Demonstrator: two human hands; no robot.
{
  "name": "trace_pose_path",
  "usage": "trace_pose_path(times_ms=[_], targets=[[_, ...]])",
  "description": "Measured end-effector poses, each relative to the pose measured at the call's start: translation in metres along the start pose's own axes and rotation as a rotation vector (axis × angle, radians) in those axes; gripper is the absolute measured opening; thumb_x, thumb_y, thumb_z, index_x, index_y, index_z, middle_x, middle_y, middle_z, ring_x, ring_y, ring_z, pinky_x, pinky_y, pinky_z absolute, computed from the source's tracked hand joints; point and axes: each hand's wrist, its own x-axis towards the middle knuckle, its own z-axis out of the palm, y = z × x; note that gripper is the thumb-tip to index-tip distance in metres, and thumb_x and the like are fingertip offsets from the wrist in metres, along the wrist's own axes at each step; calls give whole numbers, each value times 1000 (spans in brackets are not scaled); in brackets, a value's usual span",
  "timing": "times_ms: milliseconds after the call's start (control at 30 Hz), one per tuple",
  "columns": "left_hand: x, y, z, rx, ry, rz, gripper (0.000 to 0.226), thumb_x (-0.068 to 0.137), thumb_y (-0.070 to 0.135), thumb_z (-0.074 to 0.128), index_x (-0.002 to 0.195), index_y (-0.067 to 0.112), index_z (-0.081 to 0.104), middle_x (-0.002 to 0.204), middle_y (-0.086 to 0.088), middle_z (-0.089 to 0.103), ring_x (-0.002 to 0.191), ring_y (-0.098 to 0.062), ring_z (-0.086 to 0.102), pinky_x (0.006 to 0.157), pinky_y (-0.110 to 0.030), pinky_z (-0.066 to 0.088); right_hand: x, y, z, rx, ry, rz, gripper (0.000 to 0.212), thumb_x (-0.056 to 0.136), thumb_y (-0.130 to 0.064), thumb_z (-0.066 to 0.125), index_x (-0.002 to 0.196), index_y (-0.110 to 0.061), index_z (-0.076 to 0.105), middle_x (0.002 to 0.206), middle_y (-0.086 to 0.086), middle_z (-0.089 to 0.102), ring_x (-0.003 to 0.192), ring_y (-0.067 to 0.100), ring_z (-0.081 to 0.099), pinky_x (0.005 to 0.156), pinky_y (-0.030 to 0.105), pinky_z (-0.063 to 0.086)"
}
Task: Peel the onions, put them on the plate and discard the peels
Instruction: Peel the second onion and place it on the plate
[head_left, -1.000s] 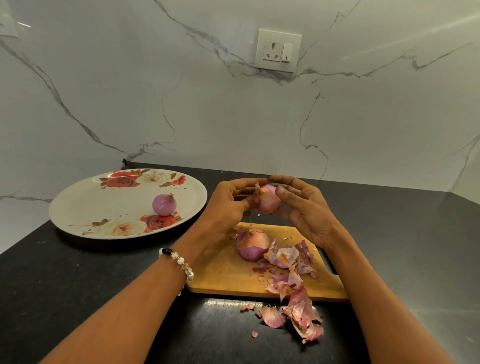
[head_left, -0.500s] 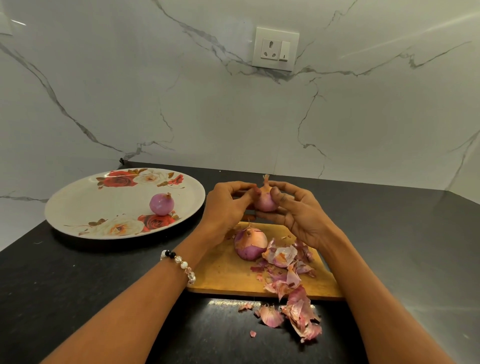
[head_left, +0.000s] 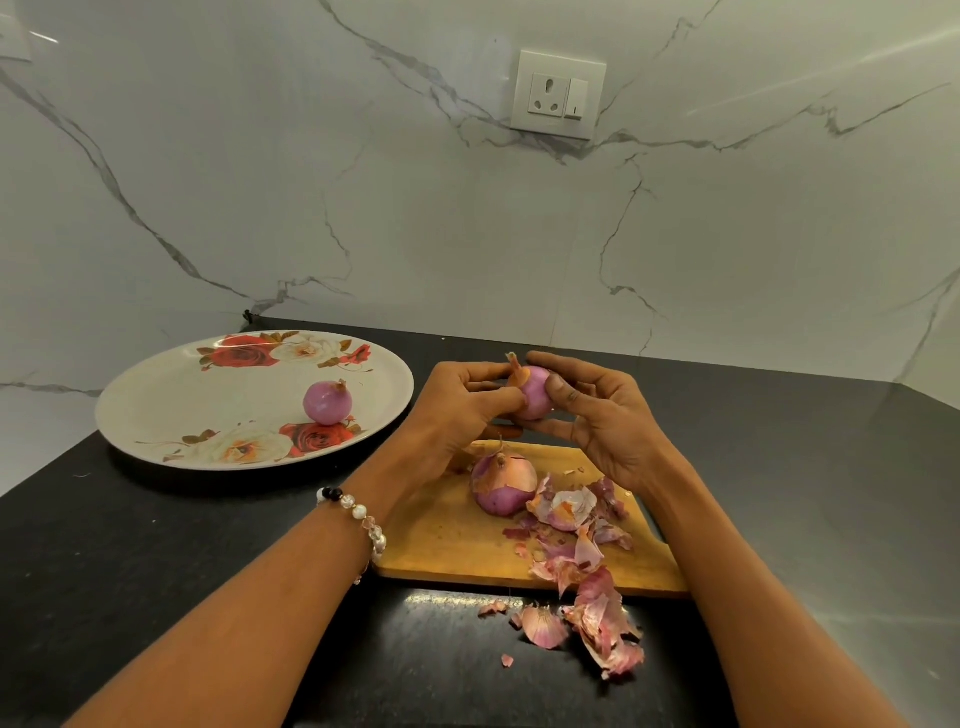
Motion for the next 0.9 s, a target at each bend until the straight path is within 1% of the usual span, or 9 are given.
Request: trace_pose_path(times_ms=[200, 300, 433, 567, 667, 733, 800, 833, 900], targets=[[1, 0, -5, 13, 6, -9, 34, 80, 10, 74, 113, 10, 68, 103, -9, 72, 94, -27, 70, 79, -44, 59, 0, -1, -2, -6, -14, 4, 35, 80, -11, 63, 115, -8, 69, 131, 20, 61, 114, 33, 65, 80, 42, 61], [1, -1, -5, 44, 3, -6, 33, 82, 4, 71, 114, 9, 67, 104, -10, 71, 94, -27, 69, 79, -42, 59, 0, -1, -3, -3, -19, 12, 35, 81, -11, 62, 115, -7, 68, 132, 21, 60, 116, 35, 64, 80, 43, 61], [1, -2, -6, 59, 27, -14, 33, 85, -7, 62, 116, 5, 66, 103, -11, 71, 87, -25, 71, 74, -36, 60, 2, 1, -6, 46, -25, 20, 38, 85, -12, 59, 121, -1, 64, 133, 23, 59, 117, 39, 63, 82, 48, 61], [2, -1, -5, 8, 94, -18, 22, 90, 3, 61, 110, 4, 68, 95, -9, 71, 78, -22, 72, 67, -29, 60, 3, 2, -7, 64, 4, 14, 36, 85, -13, 58, 119, -1, 65, 132, 24, 59, 115, 39, 64, 82, 50, 60], [2, 1, -3, -2, 152, -32, 21, 94, 15, 56, 109, 6, 67, 93, -8, 71, 74, -20, 73, 64, -27, 59, 4, 3, -6, 41, 50, 8, 35, 84, -13, 60, 116, -3, 67, 132, 23, 59, 114, 37, 65, 81, 50, 61], [1, 1, -2, 23, 156, -11, 28, 90, 27, 59, 107, 6, 67, 92, -8, 71, 72, -19, 73, 62, -27, 59, 4, 3, -5, 32, 71, 4, 35, 83, -13, 60, 116, -4, 67, 132, 22, 59, 114, 35, 65, 81, 48, 61], [1, 0, -1, 102, 131, 33, 41, 78, 35, 66, 109, 6, 67, 93, -8, 72, 74, -18, 72, 65, -28, 59, 4, 2, -5, 19, 76, 2, 34, 85, -13, 59, 117, -4, 66, 131, 22, 60, 113, 35, 65, 82, 47, 61], [0, -1, 0, 151, 125, 57, 43, 76, 33, 70, 109, 7, 68, 94, -9, 72, 74, -18, 72, 66, -29, 60, 4, 2, -5, 14, 74, 3, 32, 88, -11, 58, 118, -3, 66, 130, 22, 61, 113, 35, 66, 82, 47, 61], [0, -3, 0, 231, 146, 107, 31, 78, 23, 74, 105, 9, 70, 89, -7, 72, 71, -16, 72, 64, -27, 59, 3, 2, -5, 18, 61, 9, 26, 95, -6, 53, 118, -3, 66, 127, 21, 63, 111, 35, 67, 80, 46, 61]])
